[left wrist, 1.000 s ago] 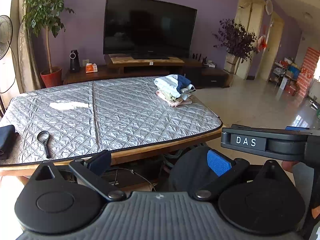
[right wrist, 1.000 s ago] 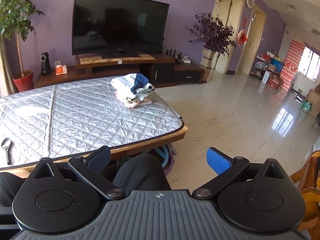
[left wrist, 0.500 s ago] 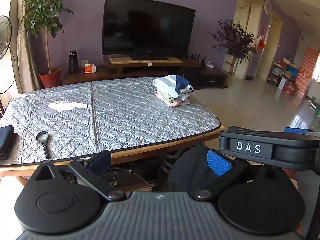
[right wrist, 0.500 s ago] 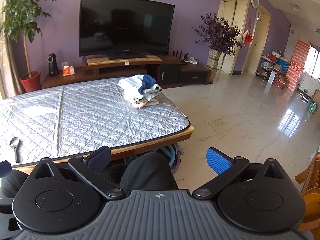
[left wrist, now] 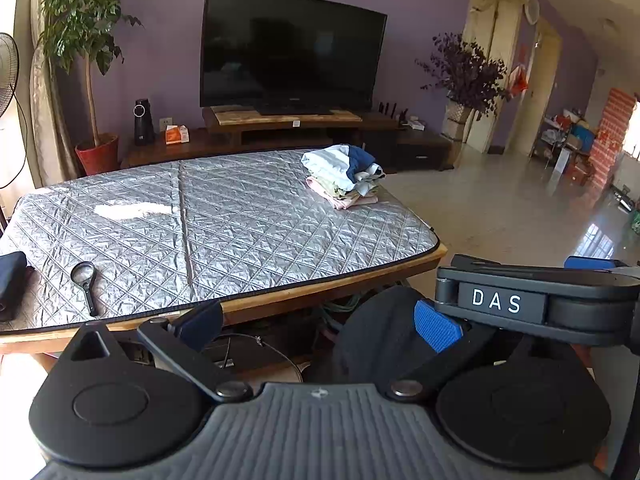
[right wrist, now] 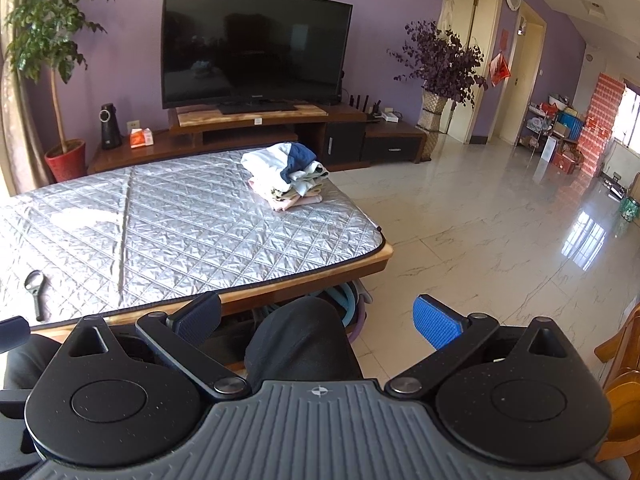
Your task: Fold clothes
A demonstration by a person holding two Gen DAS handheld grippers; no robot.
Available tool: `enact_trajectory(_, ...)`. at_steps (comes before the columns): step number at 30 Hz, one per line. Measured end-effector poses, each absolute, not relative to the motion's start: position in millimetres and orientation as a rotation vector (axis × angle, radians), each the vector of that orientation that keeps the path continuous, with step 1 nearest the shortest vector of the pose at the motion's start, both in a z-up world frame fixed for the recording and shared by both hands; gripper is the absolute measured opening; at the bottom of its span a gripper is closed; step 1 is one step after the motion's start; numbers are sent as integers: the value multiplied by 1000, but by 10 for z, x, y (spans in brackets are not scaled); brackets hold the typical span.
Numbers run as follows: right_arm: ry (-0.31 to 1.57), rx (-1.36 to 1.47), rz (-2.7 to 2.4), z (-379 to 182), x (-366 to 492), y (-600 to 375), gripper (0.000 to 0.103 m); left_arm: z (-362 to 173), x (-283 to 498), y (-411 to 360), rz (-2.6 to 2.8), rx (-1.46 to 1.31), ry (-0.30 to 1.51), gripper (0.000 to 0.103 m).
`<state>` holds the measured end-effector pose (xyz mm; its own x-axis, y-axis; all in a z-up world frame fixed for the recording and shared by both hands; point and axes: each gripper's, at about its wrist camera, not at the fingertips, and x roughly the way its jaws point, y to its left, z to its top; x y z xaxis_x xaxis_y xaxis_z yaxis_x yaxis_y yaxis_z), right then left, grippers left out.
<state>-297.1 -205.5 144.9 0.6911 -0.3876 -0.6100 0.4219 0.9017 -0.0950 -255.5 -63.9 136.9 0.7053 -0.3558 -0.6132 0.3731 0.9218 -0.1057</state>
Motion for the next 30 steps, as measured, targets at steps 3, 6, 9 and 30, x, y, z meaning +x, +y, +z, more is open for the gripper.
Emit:
enact_trajectory(3,671,55,-454,1438,-2963,-2056,103,1359,-2554,-651,-404,32,682,102)
enact_trajectory(6,673,57,-455,1428,-2957,-2060,103,1363,-2551,-653,-402,35,686,102)
enact_trajectory(9,676,58,-455,1424,-2951,-2050,103,1365,-2552,-647,-401,36,688,102)
enact_trajectory(30,676,35,-447,1456,-2993,-1963,103,1358,-2536,-652,-382,50,723,102)
